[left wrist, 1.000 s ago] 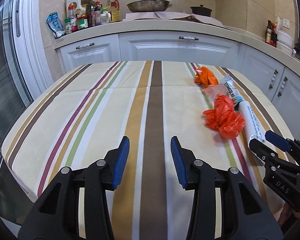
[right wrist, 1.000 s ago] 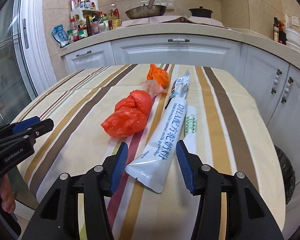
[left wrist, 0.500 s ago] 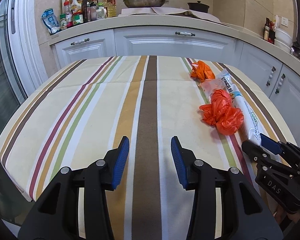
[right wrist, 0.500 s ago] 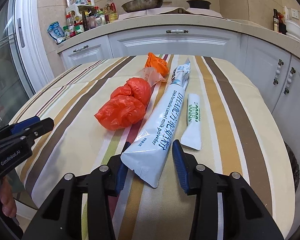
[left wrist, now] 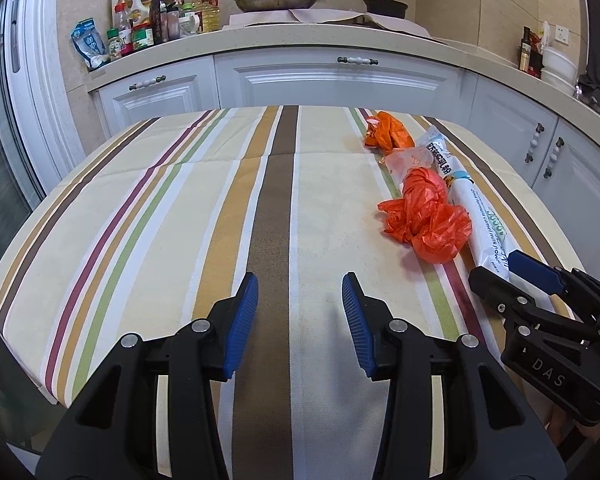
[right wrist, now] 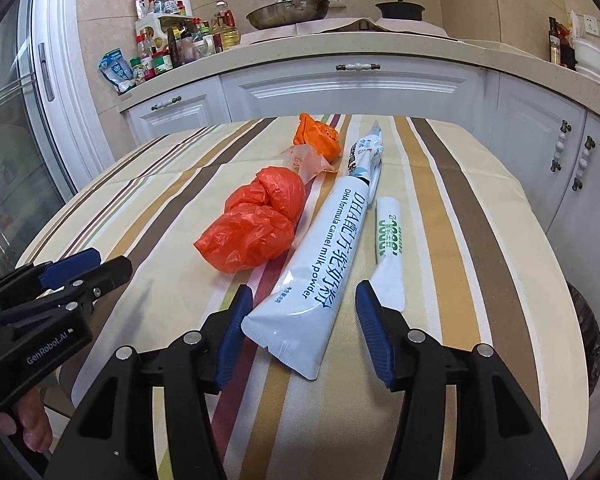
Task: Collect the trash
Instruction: 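Grasp the white milk-powder tube with the right gripper and lift it, then grasp the red plastic bag with the left gripper while the right holds the tube, then carry both items over the bin and open both grippers to drop them, then move both tools back over the table, then grasp the small white-green tube with the right gripper and lift it, then grasp the white-blue snack packet with the left gripper while the right holds the tube, then carry both items over the bin and open both grippers to drop them, then move both tools back over the table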
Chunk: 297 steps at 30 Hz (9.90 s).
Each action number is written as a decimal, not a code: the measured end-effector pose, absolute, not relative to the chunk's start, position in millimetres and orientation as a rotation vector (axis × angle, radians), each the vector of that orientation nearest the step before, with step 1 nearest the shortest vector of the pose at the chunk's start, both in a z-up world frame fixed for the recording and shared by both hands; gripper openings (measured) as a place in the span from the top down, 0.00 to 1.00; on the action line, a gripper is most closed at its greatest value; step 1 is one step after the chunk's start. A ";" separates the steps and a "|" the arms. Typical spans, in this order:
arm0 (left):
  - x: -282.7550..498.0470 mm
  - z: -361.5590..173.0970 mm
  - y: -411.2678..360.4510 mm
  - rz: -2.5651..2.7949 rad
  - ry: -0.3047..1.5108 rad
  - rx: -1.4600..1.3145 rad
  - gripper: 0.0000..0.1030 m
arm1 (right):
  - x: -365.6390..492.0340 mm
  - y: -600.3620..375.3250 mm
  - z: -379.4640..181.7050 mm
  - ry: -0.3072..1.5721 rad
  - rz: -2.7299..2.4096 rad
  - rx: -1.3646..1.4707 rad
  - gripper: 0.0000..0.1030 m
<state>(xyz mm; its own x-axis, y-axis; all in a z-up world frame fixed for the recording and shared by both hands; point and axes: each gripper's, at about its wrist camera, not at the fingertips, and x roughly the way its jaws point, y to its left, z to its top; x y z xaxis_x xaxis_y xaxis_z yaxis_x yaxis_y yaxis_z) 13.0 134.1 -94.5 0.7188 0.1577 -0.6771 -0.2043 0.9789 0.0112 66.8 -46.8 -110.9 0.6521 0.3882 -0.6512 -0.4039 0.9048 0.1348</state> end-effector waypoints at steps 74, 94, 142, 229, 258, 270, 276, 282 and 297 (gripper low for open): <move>51.6 -53.1 -1.6 -0.045 0.631 0.103 0.88 | 73.4 -202.7 -96.7 0.634 0.194 -0.022 0.69; 77.0 -67.6 -173.1 -0.323 0.620 0.229 0.88 | 66.5 -320.9 -103.5 0.641 -0.018 -0.024 0.69; 58.9 -44.2 6.5 0.089 0.622 0.063 0.43 | 80.8 -196.6 -67.8 0.566 0.221 0.070 0.43; 172.4 -101.7 -0.2 0.085 0.832 0.036 0.93 | 136.8 -245.2 -106.6 0.686 0.171 0.120 0.82; 96.4 -65.5 -99.4 -0.129 0.713 0.136 0.95 | 83.8 -310.7 -96.6 0.654 0.007 0.079 0.82; 106.2 -84.7 -204.9 -0.287 0.731 0.240 0.93 | 84.4 -361.6 -114.6 0.674 -0.079 0.099 0.82; 124.9 -104.5 -231.4 -0.291 0.766 0.286 0.65 | 105.1 -377.7 -135.1 0.688 -0.122 0.110 0.59; 124.6 -100.9 -214.9 -0.259 0.770 0.246 0.64 | 98.5 -375.4 -135.2 0.690 -0.129 0.123 0.56; 87.1 -55.6 -65.3 -0.025 0.688 0.104 0.56 | 95.0 -278.0 -74.2 0.590 0.077 0.102 0.46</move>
<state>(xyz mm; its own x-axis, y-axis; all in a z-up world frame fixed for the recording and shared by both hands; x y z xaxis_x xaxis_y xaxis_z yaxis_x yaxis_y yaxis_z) 87.1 -65.3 -55.6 0.7727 0.0115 -0.6347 0.0571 0.9945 0.0875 95.0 -278.0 -74.2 0.8284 0.1015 -0.5509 -0.0434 0.9921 0.1175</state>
